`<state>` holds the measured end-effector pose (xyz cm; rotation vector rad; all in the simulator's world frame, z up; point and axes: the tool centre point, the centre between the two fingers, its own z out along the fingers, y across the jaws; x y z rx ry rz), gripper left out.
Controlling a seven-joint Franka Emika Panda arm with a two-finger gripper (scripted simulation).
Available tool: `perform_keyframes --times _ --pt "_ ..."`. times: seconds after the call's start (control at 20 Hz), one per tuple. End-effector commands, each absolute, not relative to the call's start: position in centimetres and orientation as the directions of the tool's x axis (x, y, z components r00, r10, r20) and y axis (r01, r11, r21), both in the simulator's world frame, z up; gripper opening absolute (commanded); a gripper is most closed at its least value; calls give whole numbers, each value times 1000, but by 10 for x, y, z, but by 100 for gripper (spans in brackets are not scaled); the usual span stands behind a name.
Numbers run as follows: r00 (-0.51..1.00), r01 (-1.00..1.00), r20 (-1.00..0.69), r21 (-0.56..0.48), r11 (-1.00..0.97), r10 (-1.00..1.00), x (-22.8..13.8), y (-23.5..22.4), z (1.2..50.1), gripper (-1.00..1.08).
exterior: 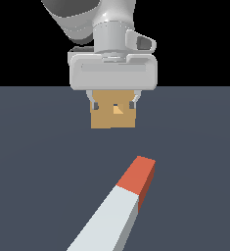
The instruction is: Insert the peg into the horizontal hole in a box.
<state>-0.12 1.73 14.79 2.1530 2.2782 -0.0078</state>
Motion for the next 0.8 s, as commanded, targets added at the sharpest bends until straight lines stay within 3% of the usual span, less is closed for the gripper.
perform_keyframes --times 0.0,0.4,0.75 --pt "-56 998 -9 1 56 998 -1 17 148 100" --pt "45 999 -8 2 -45 999 7 -18 134 100" --pt "306 952 -6 2 -306 952 11 -112 99 100"
